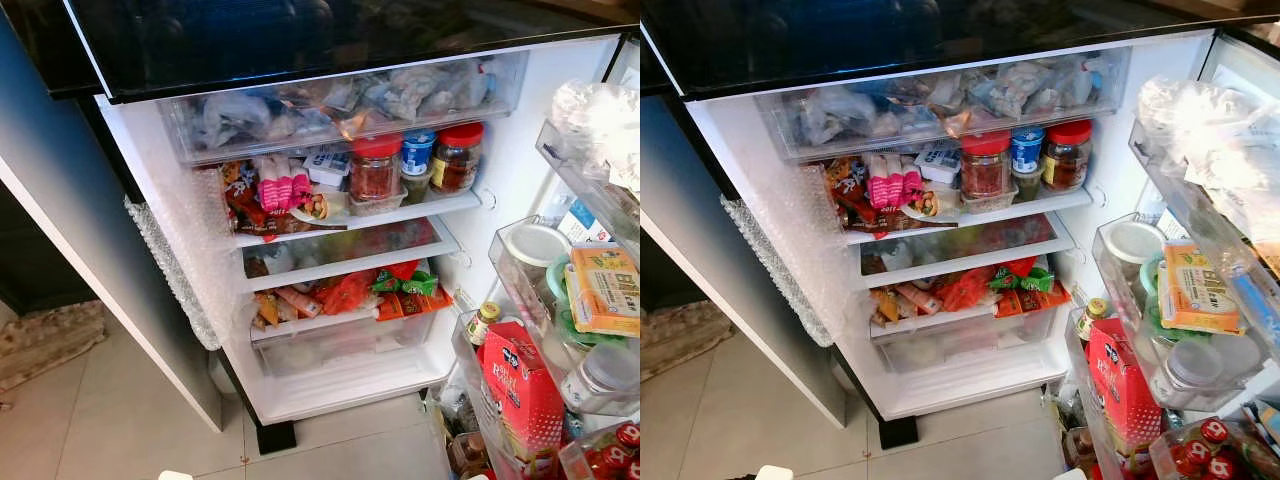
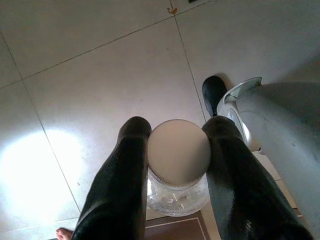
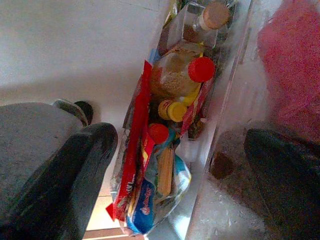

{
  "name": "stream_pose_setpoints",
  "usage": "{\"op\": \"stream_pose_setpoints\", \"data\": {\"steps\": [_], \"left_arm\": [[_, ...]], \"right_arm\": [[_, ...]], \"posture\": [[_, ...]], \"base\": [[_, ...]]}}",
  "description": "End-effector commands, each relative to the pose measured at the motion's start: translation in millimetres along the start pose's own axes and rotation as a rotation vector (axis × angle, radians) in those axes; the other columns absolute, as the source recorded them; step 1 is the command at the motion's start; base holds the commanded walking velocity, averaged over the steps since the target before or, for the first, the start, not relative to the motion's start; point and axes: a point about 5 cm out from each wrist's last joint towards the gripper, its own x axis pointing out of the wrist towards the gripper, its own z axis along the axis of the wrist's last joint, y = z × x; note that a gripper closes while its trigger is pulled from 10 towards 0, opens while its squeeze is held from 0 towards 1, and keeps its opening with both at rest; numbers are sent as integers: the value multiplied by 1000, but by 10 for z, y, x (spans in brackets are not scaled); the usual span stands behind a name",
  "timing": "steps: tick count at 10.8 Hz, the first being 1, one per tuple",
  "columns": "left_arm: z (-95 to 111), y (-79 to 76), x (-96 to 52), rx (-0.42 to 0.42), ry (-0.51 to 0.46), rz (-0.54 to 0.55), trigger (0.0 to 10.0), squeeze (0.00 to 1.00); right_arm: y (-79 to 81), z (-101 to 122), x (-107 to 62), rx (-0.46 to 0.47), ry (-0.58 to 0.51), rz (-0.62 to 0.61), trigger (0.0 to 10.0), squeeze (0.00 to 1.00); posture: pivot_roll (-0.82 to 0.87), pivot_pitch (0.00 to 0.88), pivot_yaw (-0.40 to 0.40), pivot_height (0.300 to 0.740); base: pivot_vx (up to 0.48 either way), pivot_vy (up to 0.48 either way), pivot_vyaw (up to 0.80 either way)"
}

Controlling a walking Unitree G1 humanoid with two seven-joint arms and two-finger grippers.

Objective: Restocking fridge

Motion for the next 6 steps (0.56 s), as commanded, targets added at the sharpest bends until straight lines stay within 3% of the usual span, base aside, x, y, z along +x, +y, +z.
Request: {"op": "stream_pose_setpoints", "data": {"steps": [1, 2, 4, 6], "left_arm": [[-74, 32, -15, -2, 20, 2, 10000, 0], [-71, 37, -16, 3, 18, 1, 10000, 0], [-61, 39, -15, 10, 14, -1, 10000, 0], [-51, 39, -13, 15, 13, -3, 10000, 0]], "right_arm": [[-100, -26, 7, -6, 1, -40, 10000, 0], [-347, -140, 8, -6, 14, -99, 10000, 0], [-542, -321, -21, -7, 77, -168, 10000, 0], [-625, -372, -32, -6, 89, -188, 10000, 0]], "posture": [[-28, 0, 57, 740], [-29, 0, 58, 740], [-31, 0, 58, 740], [-35, 0, 58, 740]], "base": [[0, 0, 0], [0, 0, 0], [0, 0, 0], [0, 0, 0]]}}
